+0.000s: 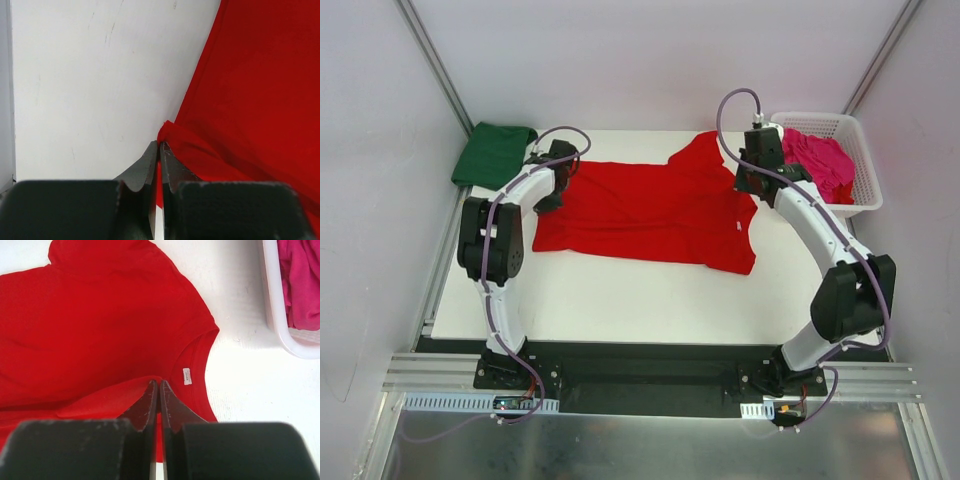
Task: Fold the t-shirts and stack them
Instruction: Fold the flattened tshirt in 1/3 of the way
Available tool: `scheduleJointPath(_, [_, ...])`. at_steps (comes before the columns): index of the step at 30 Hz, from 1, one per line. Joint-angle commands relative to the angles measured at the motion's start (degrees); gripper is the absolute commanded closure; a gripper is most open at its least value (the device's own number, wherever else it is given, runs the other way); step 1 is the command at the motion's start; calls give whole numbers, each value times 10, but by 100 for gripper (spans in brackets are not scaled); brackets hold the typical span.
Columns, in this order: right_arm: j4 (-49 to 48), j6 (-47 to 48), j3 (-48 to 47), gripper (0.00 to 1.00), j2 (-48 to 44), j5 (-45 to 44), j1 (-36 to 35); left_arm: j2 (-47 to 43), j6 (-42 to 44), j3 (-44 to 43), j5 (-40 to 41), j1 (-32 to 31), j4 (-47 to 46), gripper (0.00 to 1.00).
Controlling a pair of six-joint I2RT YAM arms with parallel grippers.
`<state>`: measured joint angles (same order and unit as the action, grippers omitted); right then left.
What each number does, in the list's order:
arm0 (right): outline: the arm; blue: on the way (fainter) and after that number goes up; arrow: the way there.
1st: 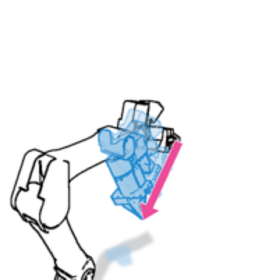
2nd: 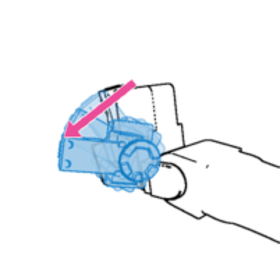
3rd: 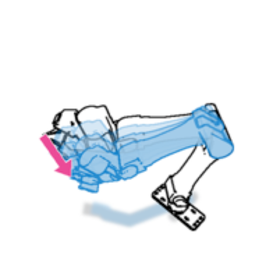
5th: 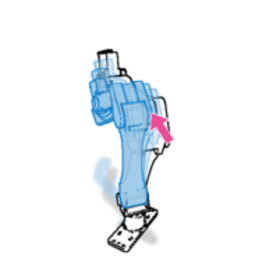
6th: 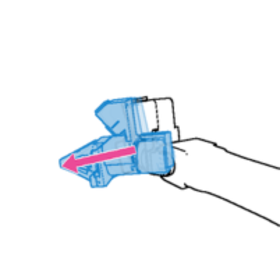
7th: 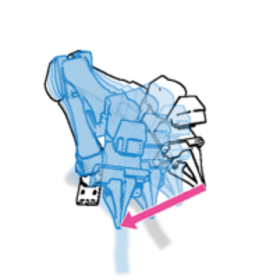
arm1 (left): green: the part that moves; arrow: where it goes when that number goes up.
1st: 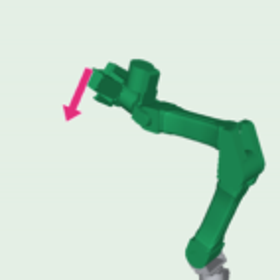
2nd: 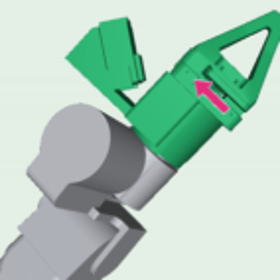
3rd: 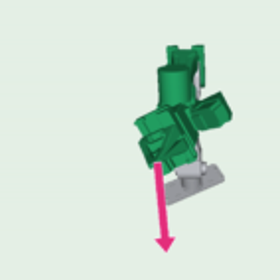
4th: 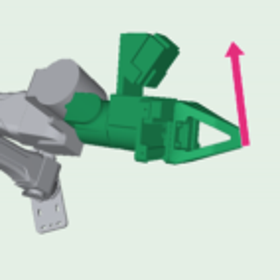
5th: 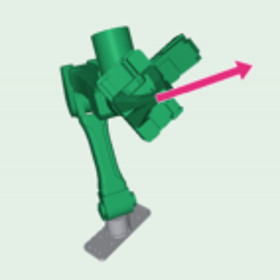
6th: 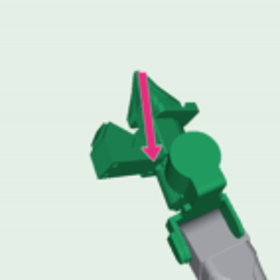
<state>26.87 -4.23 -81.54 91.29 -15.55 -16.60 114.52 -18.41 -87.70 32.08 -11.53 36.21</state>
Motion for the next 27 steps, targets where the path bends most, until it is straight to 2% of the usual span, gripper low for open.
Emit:
scheduleJointPath(1, [-23,4,-33,98,14,-2,5,11,7,-25,19,4,3,100])
scheduleJointPath(27, [-37,8,-62,98,85,-7,10,52,15,-71,44,4,-6,100])
